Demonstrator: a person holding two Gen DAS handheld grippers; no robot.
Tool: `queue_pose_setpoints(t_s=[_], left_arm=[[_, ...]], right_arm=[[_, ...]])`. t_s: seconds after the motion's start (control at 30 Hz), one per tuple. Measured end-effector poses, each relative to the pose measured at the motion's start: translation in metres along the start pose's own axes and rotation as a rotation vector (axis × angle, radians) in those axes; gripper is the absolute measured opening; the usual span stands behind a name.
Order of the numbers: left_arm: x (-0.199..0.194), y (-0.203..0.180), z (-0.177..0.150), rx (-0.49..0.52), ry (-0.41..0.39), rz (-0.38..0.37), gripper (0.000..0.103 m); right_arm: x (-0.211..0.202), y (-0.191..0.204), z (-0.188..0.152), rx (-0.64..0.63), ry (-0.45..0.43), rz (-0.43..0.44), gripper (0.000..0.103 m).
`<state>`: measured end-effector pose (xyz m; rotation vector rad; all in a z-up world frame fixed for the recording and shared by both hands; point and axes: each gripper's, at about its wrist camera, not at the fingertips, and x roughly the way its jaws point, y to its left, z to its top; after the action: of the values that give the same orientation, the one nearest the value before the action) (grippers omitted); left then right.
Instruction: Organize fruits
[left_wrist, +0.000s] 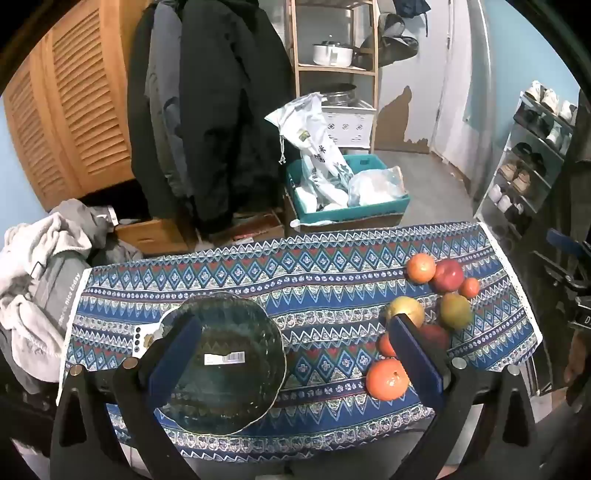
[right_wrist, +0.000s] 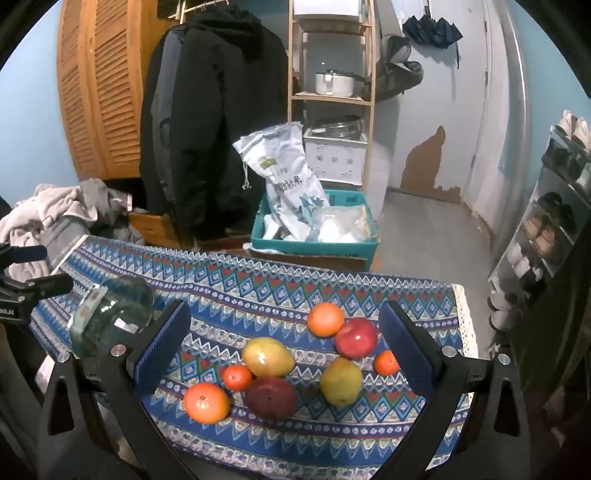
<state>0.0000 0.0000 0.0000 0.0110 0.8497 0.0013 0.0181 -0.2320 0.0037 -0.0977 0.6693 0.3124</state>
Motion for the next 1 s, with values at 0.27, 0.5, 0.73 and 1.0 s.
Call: queue_pose_setpoints(t_s=[0.27, 0.5, 0.73, 1.0], left_arm=[[0.003, 0.000, 0.005, 0.011, 0.025, 0.007, 0.102], [0.010, -0.005, 0.003, 0.013, 0.039, -0.023, 0.102], [0.010, -0.010, 0.001, 0.027, 0.033, -0.019, 0.102], [0.010, -0.013, 0.000, 0.036, 0.033, -0.016, 0.102]], right_arm=[[-0.002, 0.003, -0.002, -0.008, -0.011, -0.003, 0.099], [0.000, -0.003, -0.004, -0.008, -0.008, 0.001, 0.099], [0.003, -0.001, -0.005, -0.009, 0.006, 0.001, 0.099], [0.004, -0.002, -0.008, -0.010, 0.011, 0.001, 0.099]])
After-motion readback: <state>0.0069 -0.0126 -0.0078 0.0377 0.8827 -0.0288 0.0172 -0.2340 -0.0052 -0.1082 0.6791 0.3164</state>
